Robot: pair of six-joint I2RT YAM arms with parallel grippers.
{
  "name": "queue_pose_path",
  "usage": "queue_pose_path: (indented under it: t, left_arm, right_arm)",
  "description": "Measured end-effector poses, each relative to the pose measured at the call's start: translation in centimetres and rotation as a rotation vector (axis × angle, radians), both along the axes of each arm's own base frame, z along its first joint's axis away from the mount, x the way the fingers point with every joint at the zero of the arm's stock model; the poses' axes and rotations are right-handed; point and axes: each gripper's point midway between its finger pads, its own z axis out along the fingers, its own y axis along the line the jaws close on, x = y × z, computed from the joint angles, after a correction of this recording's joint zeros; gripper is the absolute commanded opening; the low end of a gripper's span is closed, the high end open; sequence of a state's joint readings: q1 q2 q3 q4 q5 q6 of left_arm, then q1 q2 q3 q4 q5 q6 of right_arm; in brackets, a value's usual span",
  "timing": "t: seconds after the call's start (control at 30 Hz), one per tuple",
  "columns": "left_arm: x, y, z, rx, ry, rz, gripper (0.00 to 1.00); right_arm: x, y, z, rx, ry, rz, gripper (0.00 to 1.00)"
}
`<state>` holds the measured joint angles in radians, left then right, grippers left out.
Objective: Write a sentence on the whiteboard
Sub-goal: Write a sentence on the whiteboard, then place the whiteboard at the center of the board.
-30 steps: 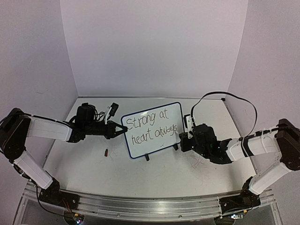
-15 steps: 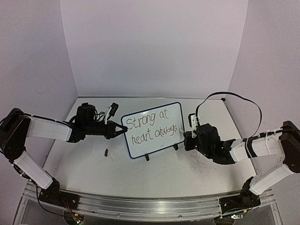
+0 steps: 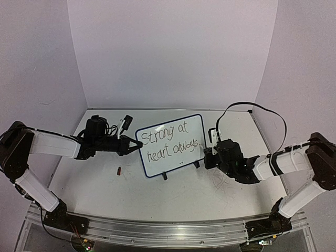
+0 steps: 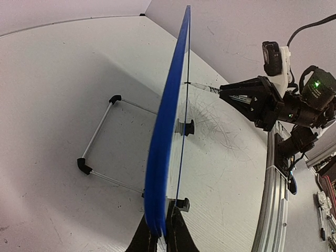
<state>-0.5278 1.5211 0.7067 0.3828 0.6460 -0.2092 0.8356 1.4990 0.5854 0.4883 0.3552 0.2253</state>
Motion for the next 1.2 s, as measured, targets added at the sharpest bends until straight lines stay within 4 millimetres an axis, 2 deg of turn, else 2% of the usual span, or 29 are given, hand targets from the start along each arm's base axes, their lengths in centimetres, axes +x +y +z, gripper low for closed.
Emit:
queue_pose_path:
  t: [0.17,0.23,0.3,0.43,0.5,0.57,0.67,0.7,0.73,0.83,0.93,1.0,1.07,1.2]
  left_arm:
    - [0.0,0.0,0.0,0.0,-0.001,0.001,0.01]
    - [0.0,0.0,0.1,0.0,-0.002,0.001,0.07]
    - [0.0,0.0,0.1,0.001,-0.004,0.004,0.14]
    - [0.9,0.9,-0.6,0.044,-0.007,0.063,0.31]
    - [1.2,1.2,-0.7,0.058,-0.008,0.086,0.39]
    - [1.4,1.5,-0.5,0.069,-0.017,0.108,0.46]
    - [1.7,2.2,0.4,0.077,-0.029,0.145,0.56]
    - [1.8,2.4,1.0,0.075,-0.036,0.157,0.68]
    - [1.8,2.6,1.6,0.072,-0.043,0.17,0.72]
    - [1.4,3.6,3.7,0.051,-0.042,0.227,0.75]
    - [0.6,5.0,5.7,0.004,0.006,0.307,0.76]
    - [-0.4,6.1,6.1,-0.035,0.071,0.367,0.74]
    - [-1.5,7.4,4.9,-0.043,0.172,0.437,0.71]
    - [-2.9,9.5,-0.3,0.064,0.407,0.566,0.61]
  right_arm:
    - [0.0,0.0,0.2,0.001,0.0,-0.003,0.0]
    - [-0.8,-0.4,1.0,0.005,0.012,0.003,0.0]
    - [-1.9,-1.1,3.7,0.056,-0.009,0.009,0.0]
    - [-3.6,-2.6,10.5,0.21,-0.112,0.024,0.0]
    - [-4.1,-3.2,11.7,0.24,-0.134,0.021,0.0]
    - [-4.3,-3.5,11.5,0.23,-0.124,0.015,0.0]
    - [-4.3,-3.6,9.7,0.171,-0.08,0.012,0.0]
    - [-4.3,-3.6,9.2,0.152,-0.071,0.013,0.0]
    - [-4.3,-3.6,8.9,0.136,-0.066,0.015,0.0]
    - [-4.1,-3.7,8.8,0.102,-0.068,0.013,0.0]
    - [-3.7,-4.0,9.7,0.094,-0.098,-0.005,0.0]
    - [-3.6,-4.3,10.4,0.093,-0.125,-0.014,0.0]
    - [-3.6,-4.5,11.2,0.094,-0.152,-0.023,0.0]
    - [-3.5,-4.7,11.9,0.08,-0.18,-0.025,0.0]
